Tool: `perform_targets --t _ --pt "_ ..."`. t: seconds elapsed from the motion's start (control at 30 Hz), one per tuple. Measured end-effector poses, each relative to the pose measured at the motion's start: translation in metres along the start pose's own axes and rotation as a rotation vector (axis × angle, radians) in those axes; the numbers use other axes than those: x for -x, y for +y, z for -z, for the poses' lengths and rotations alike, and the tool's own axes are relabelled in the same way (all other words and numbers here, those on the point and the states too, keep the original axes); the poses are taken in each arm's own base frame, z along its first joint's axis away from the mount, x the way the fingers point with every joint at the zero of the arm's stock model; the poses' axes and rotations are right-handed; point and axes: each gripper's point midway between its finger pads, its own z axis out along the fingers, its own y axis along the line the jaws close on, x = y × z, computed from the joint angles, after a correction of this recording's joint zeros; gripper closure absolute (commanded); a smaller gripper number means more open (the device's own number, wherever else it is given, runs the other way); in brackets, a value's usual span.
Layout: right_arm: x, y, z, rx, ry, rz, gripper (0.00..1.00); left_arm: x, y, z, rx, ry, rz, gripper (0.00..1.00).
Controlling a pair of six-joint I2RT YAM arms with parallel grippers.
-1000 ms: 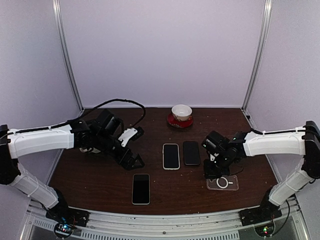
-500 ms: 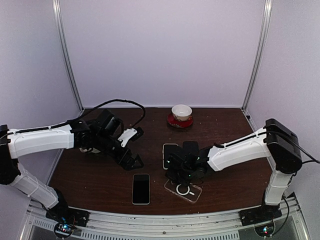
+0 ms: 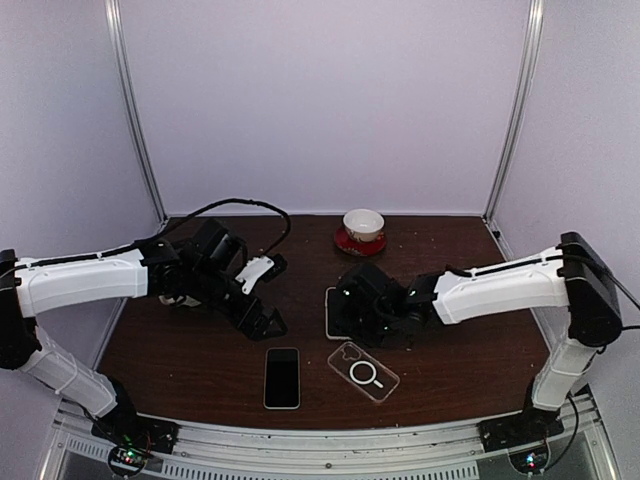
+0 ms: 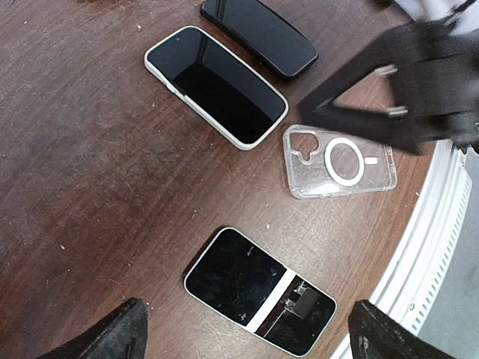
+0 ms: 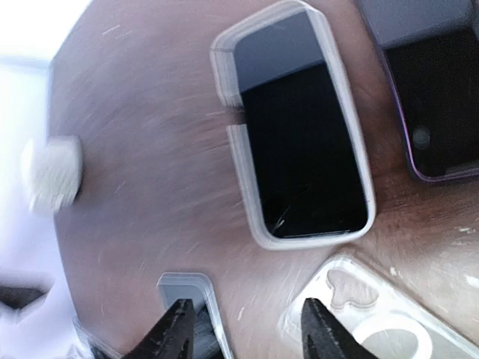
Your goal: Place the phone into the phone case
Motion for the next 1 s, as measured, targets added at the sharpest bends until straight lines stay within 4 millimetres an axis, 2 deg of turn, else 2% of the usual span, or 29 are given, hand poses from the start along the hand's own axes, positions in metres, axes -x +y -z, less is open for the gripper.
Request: perform_targets --t 0.1,0.17,0.2,0.27,0.33,0.4,0.53,0.67,0.8,1.0 --pt "0.011 0.028 0.044 0.051 0.007 0.2 0.39 0.0 0.001 0.0 0.001 0.0 0.0 0.03" --pt "0.02 0.039 0.075 0.062 0.0 0.346 0.39 0.0 0.002 0.0 0.005 -0.001 0.002 0.02" --pt "0.021 0.038 0.084 0.052 0.004 0.407 0.37 0.001 0.003 0.001 0.009 -0.003 0.002 0.02" --pt "0.018 0.02 0.094 -0.016 0.045 0.539 0.32 0.001 0.005 0.001 0.017 -0.003 0.0 0.02" --pt "0.008 -0.008 0.089 -0.117 0.122 0.655 0.26 0.001 0.006 0.001 0.022 -0.003 0.0 0.02" --pt "-0.005 -0.041 0.077 -0.233 0.221 0.773 0.24 0.001 0.006 0.001 0.024 -0.003 -0.001 0.03" --pt "-0.023 -0.08 0.058 -0.379 0.381 0.943 0.24 -0.001 0.007 -0.002 0.027 0.004 -0.003 0.02" --pt "-0.028 -0.081 0.037 -0.438 0.451 1.048 0.25 -0.004 0.01 -0.006 0.033 0.022 -0.003 0.03" --pt "-0.028 -0.076 0.019 -0.457 0.481 1.111 0.32 -0.007 0.011 -0.009 0.032 0.035 -0.002 0.03" --pt "-0.028 -0.087 0.006 -0.462 0.537 1.122 0.39 -0.007 0.011 -0.009 0.033 0.037 -0.006 0.03"
